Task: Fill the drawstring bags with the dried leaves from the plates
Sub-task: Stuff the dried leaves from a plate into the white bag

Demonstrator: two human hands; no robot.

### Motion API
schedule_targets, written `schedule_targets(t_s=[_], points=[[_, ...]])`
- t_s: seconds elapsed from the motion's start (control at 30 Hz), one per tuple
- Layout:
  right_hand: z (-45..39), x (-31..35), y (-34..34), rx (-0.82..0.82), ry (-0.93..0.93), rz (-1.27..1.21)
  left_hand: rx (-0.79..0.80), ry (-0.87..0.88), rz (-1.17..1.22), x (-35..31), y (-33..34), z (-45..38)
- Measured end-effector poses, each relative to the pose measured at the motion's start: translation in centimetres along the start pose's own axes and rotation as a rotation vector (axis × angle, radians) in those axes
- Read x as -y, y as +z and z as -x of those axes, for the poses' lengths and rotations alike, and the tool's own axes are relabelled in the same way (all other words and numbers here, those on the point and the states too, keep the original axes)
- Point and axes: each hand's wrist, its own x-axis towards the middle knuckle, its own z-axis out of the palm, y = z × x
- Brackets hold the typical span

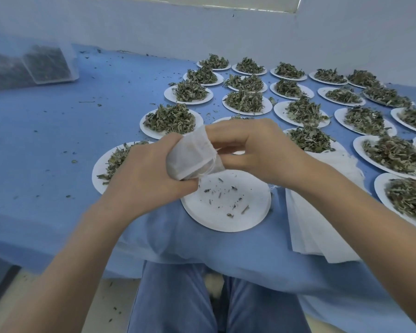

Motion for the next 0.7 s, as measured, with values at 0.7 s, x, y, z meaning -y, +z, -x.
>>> schedule_targets(t_s=[0.7], points=[[3.8, -3.1, 3.9, 0.355, 0.769, 0.533, -0.047, -0.056, -0.175, -1.4, 0.9, 1.3]])
